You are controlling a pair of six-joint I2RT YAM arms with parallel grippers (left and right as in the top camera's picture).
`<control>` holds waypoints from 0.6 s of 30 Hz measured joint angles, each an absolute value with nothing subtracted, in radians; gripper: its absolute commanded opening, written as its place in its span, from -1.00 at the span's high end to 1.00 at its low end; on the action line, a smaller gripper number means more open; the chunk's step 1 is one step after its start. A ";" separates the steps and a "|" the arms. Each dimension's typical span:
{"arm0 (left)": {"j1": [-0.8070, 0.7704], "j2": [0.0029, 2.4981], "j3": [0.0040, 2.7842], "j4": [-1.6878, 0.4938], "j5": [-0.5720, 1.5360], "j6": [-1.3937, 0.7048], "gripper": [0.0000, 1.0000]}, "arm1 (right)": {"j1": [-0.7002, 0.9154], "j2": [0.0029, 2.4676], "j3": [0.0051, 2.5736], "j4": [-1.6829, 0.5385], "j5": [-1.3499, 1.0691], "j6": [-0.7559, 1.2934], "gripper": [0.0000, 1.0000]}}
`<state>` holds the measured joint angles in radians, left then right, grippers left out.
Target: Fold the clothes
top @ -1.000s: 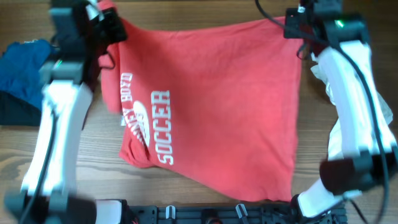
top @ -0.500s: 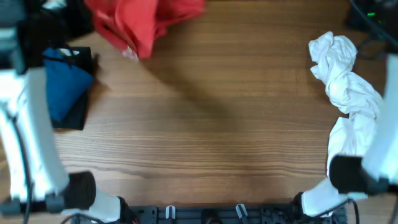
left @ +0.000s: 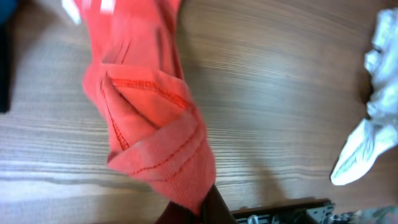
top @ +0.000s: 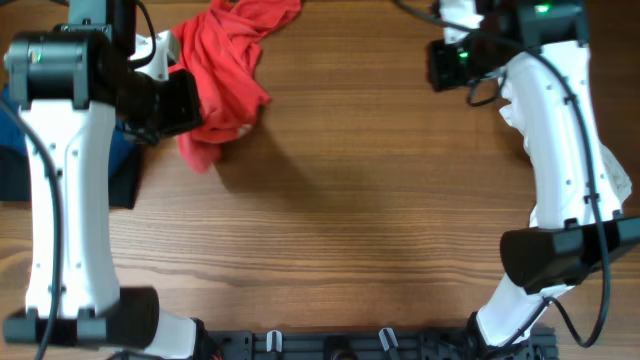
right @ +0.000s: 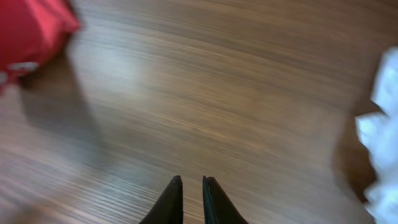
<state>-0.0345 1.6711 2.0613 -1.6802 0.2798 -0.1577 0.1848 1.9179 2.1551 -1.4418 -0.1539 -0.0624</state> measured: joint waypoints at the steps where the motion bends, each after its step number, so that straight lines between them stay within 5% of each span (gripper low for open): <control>1: -0.056 1.640 2.061 -1.681 0.280 -0.141 0.92 | 0.207 1.918 2.155 -1.441 -0.160 -0.066 0.60; 3: -0.105 1.564 2.061 -1.682 0.270 -0.112 0.92 | 0.244 1.927 2.156 -1.442 -0.198 -0.084 0.42; 6: -0.134 1.430 2.061 -1.684 0.180 -0.118 0.92 | 0.309 2.040 2.156 -1.443 -0.266 -0.112 -0.22; 14: -0.134 1.476 1.925 -1.673 0.039 -0.144 0.92 | 0.516 2.294 2.154 -1.442 -0.292 -0.146 -0.22; 18: -0.119 1.566 1.876 -1.652 -0.275 -0.327 0.92 | 0.566 2.336 2.153 -1.384 -0.283 -0.159 -0.22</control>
